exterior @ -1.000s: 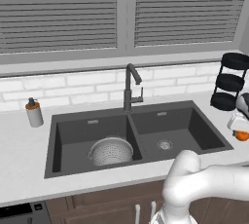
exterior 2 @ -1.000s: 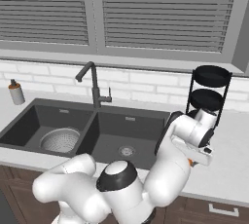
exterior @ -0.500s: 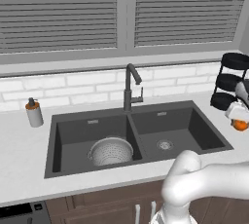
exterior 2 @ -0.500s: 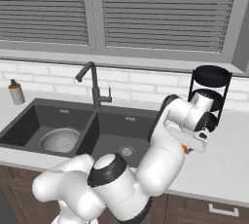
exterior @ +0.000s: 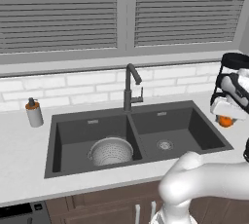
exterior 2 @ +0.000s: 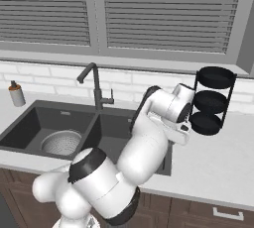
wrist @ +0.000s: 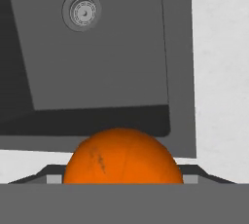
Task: Put the colander in the sink, put the orange in the colander, and turn on the sink faucet and pour water over the colander.
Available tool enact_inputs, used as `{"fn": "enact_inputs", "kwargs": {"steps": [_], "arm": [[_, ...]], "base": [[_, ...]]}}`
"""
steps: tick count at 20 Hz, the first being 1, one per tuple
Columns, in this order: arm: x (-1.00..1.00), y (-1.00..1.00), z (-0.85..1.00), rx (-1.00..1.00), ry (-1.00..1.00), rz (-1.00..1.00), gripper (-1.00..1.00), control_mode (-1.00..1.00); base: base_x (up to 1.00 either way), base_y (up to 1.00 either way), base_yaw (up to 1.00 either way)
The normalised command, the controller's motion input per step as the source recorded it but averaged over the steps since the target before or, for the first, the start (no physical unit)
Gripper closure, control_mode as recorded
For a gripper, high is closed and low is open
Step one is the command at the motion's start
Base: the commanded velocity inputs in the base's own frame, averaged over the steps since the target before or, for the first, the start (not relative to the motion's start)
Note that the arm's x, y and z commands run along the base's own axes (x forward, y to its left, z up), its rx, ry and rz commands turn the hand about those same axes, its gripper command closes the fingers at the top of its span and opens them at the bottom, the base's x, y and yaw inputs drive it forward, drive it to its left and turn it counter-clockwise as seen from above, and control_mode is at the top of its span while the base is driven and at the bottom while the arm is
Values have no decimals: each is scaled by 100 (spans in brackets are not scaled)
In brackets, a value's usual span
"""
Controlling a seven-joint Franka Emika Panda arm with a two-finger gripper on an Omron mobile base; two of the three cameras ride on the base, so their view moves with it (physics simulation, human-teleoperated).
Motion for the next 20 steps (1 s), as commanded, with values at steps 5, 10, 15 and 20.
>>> {"fn": "enact_inputs", "kwargs": {"steps": [5,10,15,20], "arm": [[-2,100,3,0,0,2,100,-100],[0,100,1,0,0,7,100,-100],[0,100,0,0,0,5,100,-100],[0,100,0,0,0,5,100,-100]], "base": [[0,0,0],[0,0,0],[0,0,0],[0,0,0]]}}
